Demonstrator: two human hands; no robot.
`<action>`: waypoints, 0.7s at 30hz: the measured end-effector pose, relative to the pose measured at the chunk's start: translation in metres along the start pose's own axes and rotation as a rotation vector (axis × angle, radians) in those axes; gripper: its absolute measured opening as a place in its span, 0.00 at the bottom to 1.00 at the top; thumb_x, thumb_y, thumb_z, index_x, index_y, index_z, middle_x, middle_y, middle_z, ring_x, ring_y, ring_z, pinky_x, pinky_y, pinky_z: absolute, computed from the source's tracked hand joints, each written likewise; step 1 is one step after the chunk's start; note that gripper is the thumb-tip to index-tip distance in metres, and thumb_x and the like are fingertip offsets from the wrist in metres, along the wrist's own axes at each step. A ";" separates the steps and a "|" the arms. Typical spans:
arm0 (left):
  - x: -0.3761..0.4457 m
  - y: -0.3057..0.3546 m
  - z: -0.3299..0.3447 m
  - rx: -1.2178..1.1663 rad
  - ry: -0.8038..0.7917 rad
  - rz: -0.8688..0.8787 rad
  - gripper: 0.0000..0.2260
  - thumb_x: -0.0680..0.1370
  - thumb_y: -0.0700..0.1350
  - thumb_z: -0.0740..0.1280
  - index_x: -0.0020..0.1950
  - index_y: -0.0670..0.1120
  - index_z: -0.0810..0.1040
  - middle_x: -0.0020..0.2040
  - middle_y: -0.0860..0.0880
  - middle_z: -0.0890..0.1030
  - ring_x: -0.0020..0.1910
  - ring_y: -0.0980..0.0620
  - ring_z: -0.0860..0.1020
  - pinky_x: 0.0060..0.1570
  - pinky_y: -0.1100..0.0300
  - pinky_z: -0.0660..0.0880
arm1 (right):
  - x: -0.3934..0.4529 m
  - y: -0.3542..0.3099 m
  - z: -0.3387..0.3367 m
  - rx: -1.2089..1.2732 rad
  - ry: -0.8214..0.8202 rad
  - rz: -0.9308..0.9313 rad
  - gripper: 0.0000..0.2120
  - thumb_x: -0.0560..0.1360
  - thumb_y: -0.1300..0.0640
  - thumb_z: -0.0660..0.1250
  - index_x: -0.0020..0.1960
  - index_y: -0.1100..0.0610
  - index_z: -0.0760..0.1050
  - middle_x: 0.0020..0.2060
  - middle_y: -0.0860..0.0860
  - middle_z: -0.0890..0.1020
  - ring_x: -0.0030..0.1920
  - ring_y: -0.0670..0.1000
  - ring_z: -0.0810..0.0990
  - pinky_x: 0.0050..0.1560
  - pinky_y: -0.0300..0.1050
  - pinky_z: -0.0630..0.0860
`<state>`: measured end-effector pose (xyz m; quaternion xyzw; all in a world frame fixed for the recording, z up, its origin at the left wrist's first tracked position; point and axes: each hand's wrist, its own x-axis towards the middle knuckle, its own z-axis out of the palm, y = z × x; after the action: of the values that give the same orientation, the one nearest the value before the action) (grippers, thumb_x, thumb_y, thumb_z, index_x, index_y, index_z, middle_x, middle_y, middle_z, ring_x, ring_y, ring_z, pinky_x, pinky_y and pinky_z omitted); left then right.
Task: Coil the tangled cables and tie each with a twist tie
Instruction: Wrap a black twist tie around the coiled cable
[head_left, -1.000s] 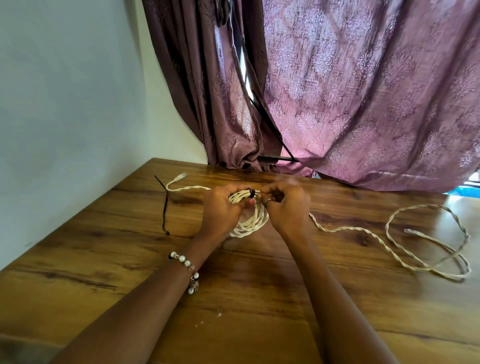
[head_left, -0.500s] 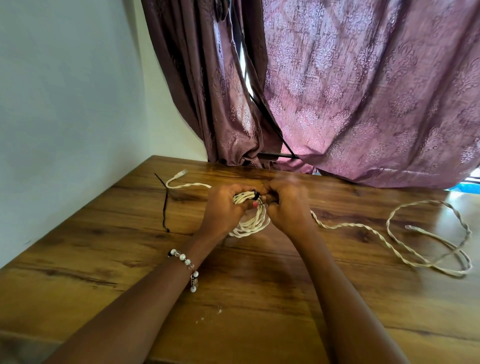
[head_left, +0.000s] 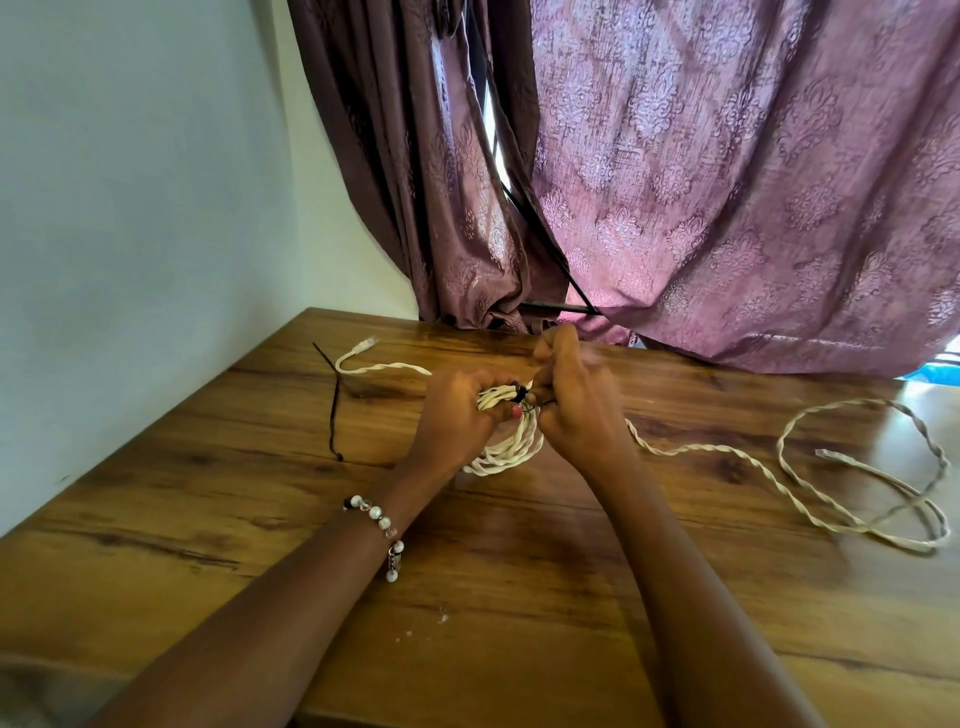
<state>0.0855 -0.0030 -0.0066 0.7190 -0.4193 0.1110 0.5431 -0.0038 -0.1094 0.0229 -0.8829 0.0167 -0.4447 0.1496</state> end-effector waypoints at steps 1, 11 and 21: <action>0.000 0.000 0.000 0.007 0.000 0.007 0.13 0.68 0.37 0.76 0.53 0.42 0.83 0.47 0.47 0.85 0.44 0.56 0.81 0.45 0.74 0.73 | 0.000 -0.001 0.000 -0.007 0.006 -0.005 0.18 0.60 0.69 0.58 0.50 0.62 0.70 0.29 0.53 0.78 0.29 0.53 0.74 0.27 0.40 0.63; 0.005 -0.005 -0.005 -0.215 -0.140 -0.142 0.15 0.70 0.42 0.75 0.56 0.43 0.82 0.50 0.48 0.84 0.49 0.55 0.82 0.50 0.61 0.78 | -0.001 0.018 0.006 0.332 0.025 0.403 0.09 0.68 0.75 0.68 0.44 0.63 0.79 0.37 0.51 0.81 0.35 0.43 0.78 0.37 0.32 0.75; 0.003 -0.001 -0.007 -0.361 -0.195 -0.206 0.13 0.76 0.33 0.67 0.58 0.44 0.80 0.51 0.49 0.83 0.46 0.61 0.81 0.46 0.68 0.77 | -0.001 0.020 0.003 0.368 -0.028 0.387 0.18 0.67 0.77 0.63 0.49 0.59 0.70 0.34 0.56 0.80 0.34 0.49 0.79 0.36 0.39 0.75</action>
<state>0.0900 0.0012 -0.0028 0.6564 -0.4075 -0.0919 0.6282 0.0000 -0.1274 0.0144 -0.8273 0.1020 -0.3909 0.3903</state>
